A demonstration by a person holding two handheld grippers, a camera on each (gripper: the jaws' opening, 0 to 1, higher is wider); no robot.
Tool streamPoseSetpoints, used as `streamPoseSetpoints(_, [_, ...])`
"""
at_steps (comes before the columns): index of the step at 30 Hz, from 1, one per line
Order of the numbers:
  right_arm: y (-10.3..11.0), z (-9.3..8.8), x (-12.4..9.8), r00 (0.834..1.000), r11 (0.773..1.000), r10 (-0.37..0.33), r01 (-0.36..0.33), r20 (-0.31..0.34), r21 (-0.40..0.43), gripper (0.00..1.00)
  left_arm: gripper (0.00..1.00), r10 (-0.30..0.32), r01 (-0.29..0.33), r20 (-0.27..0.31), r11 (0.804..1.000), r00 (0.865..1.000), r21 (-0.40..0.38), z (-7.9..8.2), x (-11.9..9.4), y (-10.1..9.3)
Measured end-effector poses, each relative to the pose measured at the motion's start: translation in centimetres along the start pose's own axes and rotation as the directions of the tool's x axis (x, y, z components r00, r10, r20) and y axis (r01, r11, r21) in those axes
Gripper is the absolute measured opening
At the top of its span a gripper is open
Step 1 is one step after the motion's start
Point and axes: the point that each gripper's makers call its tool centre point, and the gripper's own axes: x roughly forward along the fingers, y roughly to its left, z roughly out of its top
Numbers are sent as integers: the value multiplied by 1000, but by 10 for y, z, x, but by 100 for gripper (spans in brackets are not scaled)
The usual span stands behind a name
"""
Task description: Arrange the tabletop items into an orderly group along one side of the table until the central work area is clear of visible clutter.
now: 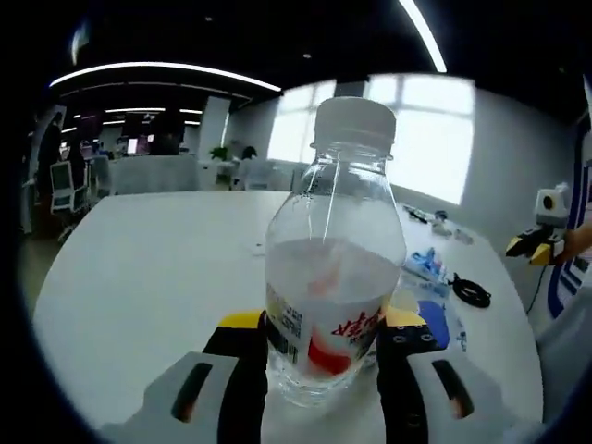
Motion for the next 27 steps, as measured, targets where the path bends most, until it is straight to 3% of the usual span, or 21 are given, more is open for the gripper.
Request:
streamPoseSetpoints(13, [-1,-2,4,1000,1000,3,-3,-16,2,27,43,-41,41,-15,999,999,18,-18,5,-5])
streamPoseSetpoints(27, [3,-7,5,999,1000,10,-10,-32,9,27,43,-29,29,14,999,999,18,-19,7,2])
